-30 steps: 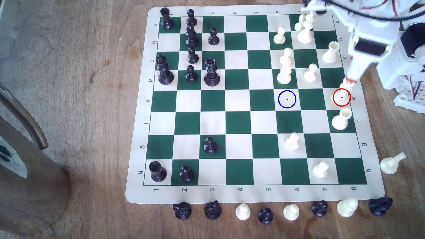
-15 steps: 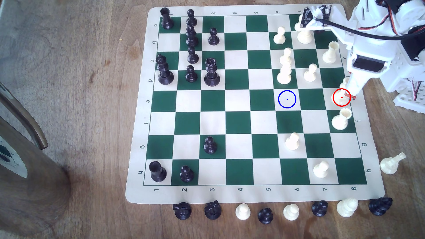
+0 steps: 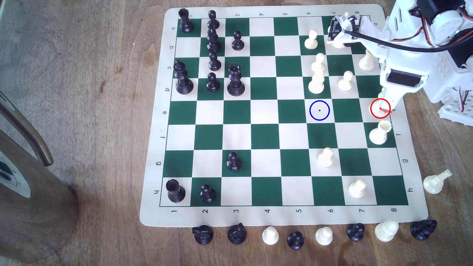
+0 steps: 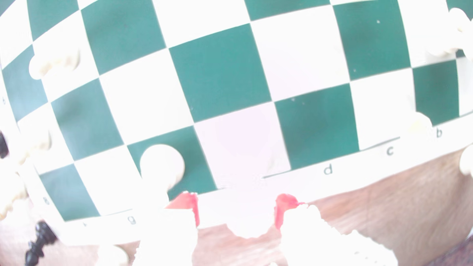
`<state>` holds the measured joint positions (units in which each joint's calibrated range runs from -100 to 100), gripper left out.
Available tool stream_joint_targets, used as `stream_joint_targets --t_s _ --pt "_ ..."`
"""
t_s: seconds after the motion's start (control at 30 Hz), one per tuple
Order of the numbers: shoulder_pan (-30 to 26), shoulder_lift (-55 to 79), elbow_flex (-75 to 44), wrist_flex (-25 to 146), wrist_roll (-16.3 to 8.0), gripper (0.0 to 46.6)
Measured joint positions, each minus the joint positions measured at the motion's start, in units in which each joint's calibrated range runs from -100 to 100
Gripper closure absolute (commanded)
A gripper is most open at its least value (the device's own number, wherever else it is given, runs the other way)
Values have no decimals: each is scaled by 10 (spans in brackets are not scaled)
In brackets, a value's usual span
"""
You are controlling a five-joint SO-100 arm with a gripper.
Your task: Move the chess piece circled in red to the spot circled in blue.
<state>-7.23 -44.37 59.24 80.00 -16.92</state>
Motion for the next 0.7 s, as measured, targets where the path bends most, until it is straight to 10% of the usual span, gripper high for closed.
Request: stream_joint_targets --t_s 0.7 --pt "-7 0 -14 23 0 464"
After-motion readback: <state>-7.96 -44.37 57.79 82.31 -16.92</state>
